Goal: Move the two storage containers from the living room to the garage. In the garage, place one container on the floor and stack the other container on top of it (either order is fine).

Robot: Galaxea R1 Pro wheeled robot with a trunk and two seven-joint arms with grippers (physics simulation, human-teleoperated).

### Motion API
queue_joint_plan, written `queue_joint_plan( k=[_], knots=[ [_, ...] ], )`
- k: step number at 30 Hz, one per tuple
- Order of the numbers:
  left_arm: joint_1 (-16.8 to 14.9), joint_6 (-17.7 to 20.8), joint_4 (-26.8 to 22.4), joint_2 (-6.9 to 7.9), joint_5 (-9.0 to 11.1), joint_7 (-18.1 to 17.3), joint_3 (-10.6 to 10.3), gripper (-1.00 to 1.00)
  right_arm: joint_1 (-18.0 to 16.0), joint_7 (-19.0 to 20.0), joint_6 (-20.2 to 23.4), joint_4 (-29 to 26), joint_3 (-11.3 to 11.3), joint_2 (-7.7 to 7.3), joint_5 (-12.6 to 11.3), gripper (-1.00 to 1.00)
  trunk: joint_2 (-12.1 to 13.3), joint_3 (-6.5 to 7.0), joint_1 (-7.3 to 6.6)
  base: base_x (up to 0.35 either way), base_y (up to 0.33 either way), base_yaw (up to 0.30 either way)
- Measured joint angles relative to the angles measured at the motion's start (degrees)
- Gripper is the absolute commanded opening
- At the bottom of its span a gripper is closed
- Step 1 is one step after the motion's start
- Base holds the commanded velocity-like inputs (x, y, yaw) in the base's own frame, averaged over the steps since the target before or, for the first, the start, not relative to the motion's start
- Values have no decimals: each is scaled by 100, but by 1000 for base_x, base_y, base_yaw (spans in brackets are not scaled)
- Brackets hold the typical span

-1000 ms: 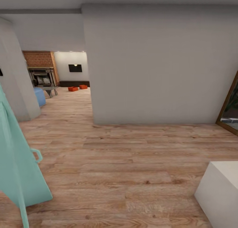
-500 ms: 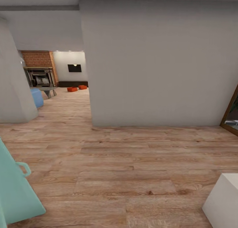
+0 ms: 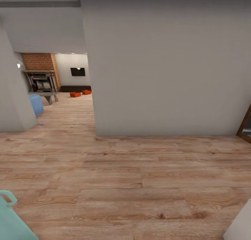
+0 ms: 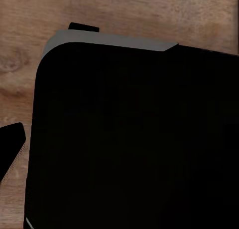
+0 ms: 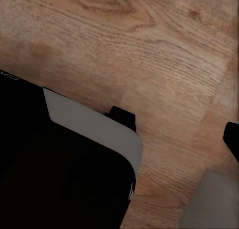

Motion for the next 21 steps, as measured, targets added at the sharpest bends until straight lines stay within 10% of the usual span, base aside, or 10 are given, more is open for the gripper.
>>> queue_joint_plan(
  k=[21],
  knots=[
    [0, -9, 1, -9, 0, 0, 0, 100, 0, 0, 0, 0, 0, 0, 0, 100, 0, 0, 0, 325, 0, 0]
  ],
)
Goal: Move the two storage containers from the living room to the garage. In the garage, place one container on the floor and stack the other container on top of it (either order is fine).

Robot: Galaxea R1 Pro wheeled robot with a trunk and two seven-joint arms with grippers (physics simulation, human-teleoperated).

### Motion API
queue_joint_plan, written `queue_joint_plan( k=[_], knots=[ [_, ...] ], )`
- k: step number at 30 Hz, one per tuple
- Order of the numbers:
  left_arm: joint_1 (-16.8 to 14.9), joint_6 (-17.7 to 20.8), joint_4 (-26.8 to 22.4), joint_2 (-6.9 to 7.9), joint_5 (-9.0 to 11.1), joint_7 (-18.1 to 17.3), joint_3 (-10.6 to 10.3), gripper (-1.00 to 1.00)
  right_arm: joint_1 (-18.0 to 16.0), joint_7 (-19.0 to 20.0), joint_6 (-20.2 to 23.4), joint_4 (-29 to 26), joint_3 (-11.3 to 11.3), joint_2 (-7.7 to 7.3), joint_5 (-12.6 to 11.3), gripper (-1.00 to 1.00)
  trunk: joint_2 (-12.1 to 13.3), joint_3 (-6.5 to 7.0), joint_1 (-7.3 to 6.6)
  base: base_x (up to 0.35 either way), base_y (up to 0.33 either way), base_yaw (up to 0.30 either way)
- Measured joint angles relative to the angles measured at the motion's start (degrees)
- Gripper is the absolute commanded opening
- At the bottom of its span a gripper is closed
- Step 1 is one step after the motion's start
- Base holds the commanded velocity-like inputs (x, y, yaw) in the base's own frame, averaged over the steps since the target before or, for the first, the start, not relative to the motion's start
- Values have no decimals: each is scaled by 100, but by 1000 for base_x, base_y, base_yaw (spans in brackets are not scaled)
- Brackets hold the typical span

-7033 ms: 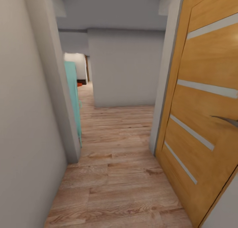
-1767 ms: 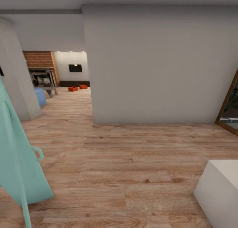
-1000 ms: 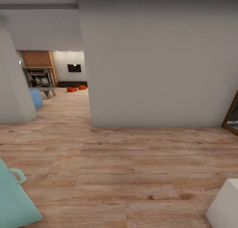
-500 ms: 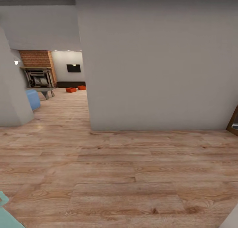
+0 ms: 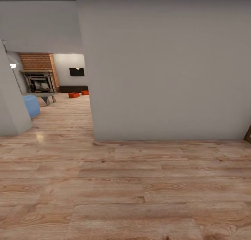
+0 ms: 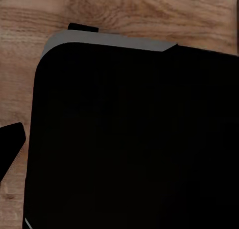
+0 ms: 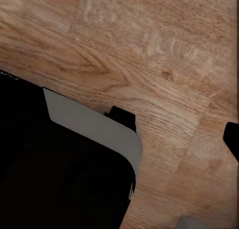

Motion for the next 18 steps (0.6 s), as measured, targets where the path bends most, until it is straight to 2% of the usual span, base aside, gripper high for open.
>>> queue_joint_plan(
  k=[13, 18],
  knots=[
    [0, -8, -3, -4, -3, 0, 8, 100, 0, 1, -1, 3, -24, -17, -33, 100, 0, 0, 0, 326, 0, 0],
    [0, -8, -4, 0, -7, 0, 8, 100, 0, 0, -1, 8, -35, -58, -48, 100, 0, 0, 0, 326, 0, 188]
  ],
)
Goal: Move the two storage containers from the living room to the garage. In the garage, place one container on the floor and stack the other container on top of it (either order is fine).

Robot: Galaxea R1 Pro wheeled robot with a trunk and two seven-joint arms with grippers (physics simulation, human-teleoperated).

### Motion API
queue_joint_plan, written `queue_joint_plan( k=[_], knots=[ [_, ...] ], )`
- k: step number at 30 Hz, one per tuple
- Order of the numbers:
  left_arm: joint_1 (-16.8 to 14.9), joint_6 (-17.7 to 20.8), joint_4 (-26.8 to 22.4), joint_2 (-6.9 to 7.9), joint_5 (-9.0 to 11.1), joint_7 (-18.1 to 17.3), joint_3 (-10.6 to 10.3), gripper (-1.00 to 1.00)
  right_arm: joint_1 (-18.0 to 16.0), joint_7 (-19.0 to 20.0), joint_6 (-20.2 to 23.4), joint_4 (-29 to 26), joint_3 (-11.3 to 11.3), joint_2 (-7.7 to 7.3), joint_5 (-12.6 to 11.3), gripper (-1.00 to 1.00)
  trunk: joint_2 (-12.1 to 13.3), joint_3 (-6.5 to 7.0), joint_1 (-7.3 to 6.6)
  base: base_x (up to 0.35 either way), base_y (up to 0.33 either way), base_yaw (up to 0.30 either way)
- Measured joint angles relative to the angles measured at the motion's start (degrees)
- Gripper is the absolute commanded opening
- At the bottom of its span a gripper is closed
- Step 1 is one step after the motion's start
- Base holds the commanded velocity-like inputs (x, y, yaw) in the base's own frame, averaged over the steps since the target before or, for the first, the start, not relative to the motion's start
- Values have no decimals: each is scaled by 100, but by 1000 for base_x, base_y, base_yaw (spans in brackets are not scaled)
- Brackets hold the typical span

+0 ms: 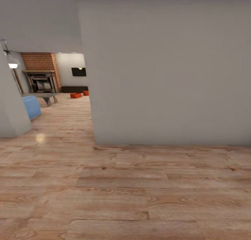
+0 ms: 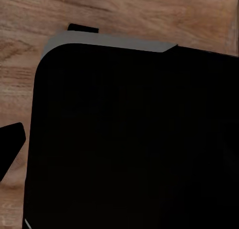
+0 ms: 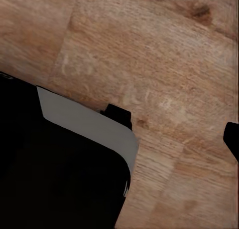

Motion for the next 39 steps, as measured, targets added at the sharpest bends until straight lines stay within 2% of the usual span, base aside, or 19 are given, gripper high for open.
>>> queue_joint_plan(
  k=[39],
  knots=[
    [0, 0, 0, 0, -1, 0, 0, 100, 0, -9, -30, 0, -10, -28, -14, 100, 0, 48, 0, 325, 0, 285]
  ],
)
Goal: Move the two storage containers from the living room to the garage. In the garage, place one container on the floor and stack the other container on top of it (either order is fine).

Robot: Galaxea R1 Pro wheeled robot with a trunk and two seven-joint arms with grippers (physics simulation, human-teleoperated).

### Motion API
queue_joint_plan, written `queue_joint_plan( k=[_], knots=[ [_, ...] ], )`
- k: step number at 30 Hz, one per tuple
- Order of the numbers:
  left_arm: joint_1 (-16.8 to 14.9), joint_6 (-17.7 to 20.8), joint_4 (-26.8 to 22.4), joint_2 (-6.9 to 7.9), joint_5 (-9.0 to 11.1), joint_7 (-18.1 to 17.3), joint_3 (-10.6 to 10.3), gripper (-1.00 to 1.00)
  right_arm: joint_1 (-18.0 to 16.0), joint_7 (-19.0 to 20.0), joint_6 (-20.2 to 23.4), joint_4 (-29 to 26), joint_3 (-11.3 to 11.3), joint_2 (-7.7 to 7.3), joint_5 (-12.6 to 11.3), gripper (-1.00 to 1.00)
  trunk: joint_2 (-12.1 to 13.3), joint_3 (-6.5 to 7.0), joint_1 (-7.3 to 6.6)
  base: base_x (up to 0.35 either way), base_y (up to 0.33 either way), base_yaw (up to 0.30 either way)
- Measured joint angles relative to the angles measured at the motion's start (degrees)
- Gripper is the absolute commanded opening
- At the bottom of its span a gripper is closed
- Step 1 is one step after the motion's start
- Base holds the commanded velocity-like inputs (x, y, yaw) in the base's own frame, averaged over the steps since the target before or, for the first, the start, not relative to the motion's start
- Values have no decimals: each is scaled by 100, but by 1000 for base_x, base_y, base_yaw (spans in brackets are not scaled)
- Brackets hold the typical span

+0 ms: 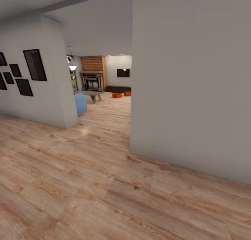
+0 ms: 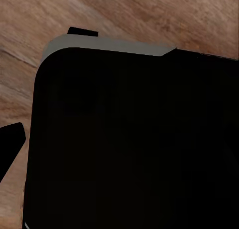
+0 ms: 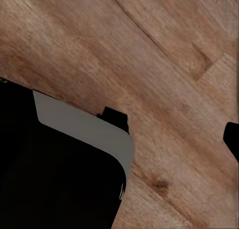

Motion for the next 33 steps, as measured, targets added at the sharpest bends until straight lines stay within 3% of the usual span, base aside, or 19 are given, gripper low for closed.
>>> queue_joint_plan(
  k=[13, 15, 21, 33],
  knots=[
    [0, 0, 0, -3, 1, 0, 1, 100, 0, 1, -32, 0, -4, -8, -14, 100, 0, 0, 0, 325, 0, 300],
    [0, 0, 0, -1, 1, 0, 1, 100, 0, 1, -35, 0, -7, -8, -68, 100, 0, 0, 0, 325, 0, 300],
    [0, 0, 0, -4, 7, 7, 1, 100, 0, 1, -36, 0, 2, -23, -630, 100, 0, 0, 0, 326, 0, 300],
    [0, 0, 0, 0, 8, 7, 0, 100, 0, 1, -29, 0, 10, -17, -697, 100, 0, 0, 0, 326, 0, 300]
  ],
)
